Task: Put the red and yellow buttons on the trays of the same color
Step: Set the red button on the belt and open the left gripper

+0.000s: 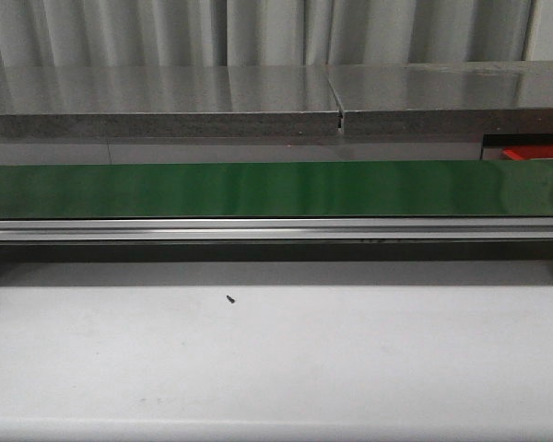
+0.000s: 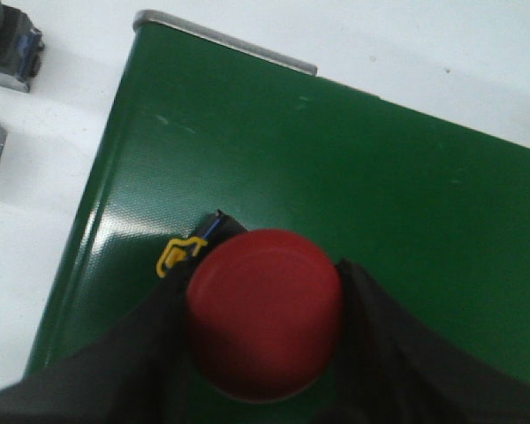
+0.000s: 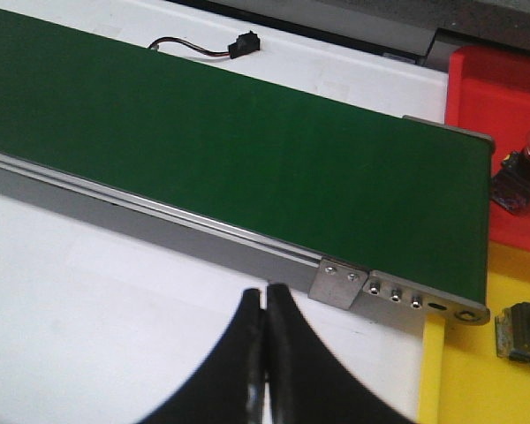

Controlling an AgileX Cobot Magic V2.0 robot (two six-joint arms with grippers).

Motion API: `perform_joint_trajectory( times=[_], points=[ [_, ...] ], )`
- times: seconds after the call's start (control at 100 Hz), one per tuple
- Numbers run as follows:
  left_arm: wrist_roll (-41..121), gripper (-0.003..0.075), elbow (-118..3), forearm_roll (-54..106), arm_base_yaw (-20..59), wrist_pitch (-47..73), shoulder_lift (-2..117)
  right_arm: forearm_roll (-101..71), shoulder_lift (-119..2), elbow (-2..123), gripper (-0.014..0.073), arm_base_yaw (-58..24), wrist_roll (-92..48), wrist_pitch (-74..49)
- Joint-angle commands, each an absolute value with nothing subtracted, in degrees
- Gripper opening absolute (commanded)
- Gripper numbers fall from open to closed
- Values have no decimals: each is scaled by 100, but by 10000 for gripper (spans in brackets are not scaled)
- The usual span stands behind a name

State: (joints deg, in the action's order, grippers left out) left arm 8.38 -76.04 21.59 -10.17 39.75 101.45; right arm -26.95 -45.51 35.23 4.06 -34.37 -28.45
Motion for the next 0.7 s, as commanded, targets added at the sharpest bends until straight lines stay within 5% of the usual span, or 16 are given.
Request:
perform_joint_trajectory(
  times=[0.0, 0.12, 0.27, 0.35, 0.69],
  points=[
    [1056, 33, -7769, 2500, -965, 3750, 9935, -2808, -4518, 3683, -98, 406, -3505, -2527],
    [1103, 170, -7769, 2652, -959, 3773, 9946, -2808, -4518, 3683, -98, 406, -3505, -2527],
    [1103, 536, -7780, 2693, -959, 3877, 9919, -2808, -4518, 3683, -98, 406, -3505, -2527],
    [1103, 670, -7780, 2715, -959, 3877, 9836, -2808, -4518, 3683, -98, 406, -3505, -2527],
    [1116, 659, -7780, 2446, -1214, 3681, 8954, -2808, -4518, 3683, -98, 406, -3505, -2527]
  ],
)
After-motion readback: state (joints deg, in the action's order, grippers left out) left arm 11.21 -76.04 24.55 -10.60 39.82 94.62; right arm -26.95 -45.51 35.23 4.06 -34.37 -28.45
